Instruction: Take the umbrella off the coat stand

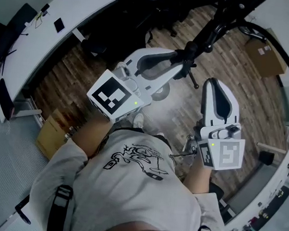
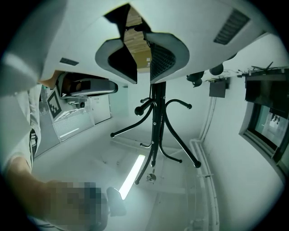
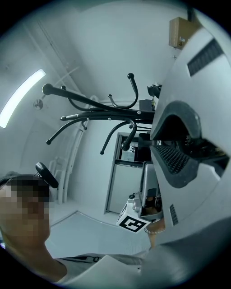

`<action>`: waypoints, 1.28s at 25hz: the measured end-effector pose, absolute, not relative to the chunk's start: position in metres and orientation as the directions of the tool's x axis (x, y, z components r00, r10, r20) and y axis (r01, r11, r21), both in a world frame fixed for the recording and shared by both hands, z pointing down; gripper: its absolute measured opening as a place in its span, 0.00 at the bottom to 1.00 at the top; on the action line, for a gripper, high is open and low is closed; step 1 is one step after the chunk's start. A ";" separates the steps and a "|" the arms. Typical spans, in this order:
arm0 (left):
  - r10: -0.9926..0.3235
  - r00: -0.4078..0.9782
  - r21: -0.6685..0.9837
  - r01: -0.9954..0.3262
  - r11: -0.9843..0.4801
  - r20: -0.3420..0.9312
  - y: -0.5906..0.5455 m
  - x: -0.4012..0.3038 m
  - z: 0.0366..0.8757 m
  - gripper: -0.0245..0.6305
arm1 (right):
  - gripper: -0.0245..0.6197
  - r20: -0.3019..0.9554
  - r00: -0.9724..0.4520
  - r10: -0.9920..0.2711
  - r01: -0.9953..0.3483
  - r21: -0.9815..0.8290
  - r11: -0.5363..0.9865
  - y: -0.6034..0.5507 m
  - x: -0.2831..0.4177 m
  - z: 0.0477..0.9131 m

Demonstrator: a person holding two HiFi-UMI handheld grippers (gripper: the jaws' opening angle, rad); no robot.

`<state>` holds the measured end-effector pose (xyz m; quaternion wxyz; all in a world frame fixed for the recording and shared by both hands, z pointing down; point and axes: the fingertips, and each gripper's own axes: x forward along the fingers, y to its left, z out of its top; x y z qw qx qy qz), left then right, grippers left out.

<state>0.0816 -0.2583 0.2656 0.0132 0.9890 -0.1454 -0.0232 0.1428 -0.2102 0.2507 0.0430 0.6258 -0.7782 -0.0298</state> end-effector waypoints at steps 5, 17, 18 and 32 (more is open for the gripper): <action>-0.267 0.964 0.018 -0.267 -0.964 -0.013 -0.289 0.105 0.264 0.20 | 0.12 0.017 -0.212 -0.977 -0.972 0.100 0.213 -0.239 0.153 0.242; -0.122 0.992 -0.004 -0.122 -0.993 0.022 -0.312 0.149 0.270 0.24 | 0.14 0.021 -0.220 -0.975 -0.973 0.070 0.221 -0.283 0.166 0.235; -0.114 0.993 -0.016 -0.113 -0.993 0.026 -0.312 0.152 0.271 0.25 | 0.14 0.024 -0.221 -0.975 -0.973 0.069 0.222 -0.286 0.166 0.235; -0.026 1.000 -0.028 -0.025 -0.999 0.018 -0.316 0.171 0.269 0.13 | 0.13 0.031 -0.267 -0.963 -0.964 -0.017 0.267 -0.314 0.170 0.250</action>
